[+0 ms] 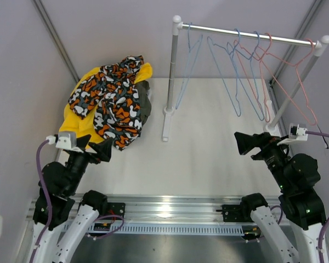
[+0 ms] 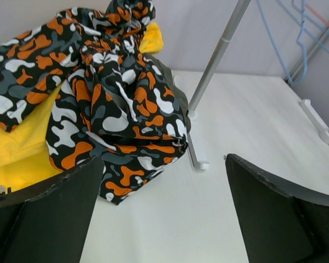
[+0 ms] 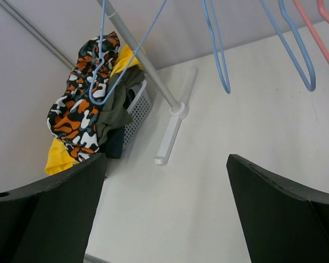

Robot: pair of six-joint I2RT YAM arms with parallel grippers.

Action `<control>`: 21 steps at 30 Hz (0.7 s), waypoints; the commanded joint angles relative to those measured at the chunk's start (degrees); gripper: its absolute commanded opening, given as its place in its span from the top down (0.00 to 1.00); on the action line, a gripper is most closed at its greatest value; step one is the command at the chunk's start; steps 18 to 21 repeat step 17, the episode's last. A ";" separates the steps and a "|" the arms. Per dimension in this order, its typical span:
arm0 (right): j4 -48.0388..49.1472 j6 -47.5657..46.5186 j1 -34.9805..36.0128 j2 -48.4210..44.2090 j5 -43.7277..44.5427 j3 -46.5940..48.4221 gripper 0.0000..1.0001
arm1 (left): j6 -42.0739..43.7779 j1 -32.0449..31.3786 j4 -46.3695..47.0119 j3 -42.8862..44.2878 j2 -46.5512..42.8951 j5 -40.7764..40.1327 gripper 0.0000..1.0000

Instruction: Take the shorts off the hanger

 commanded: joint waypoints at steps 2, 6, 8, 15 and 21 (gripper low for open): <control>0.79 -1.54 0.14 -0.38 1.37 -1.78 0.01 | 1.42 0.04 1.08 -0.54 -2.04 -0.93 0.01; 0.88 -2.33 0.22 -0.81 0.92 -3.01 0.01 | 1.33 0.04 0.20 -0.37 -1.35 -2.52 0.01; 1.05 -2.86 0.22 -1.60 0.92 -3.71 0.01 | 1.24 0.04 -0.58 -0.45 -1.08 -2.87 0.01; 2.46 -3.30 0.14 -3.63 -0.22 -5.12 0.01 | 2.56 0.04 -1.28 -1.25 -2.49 -4.52 0.01; 2.29 -3.56 0.23 -3.36 -0.13 -4.86 0.01 | 2.21 0.04 -1.73 -0.64 -1.43 -5.68 0.01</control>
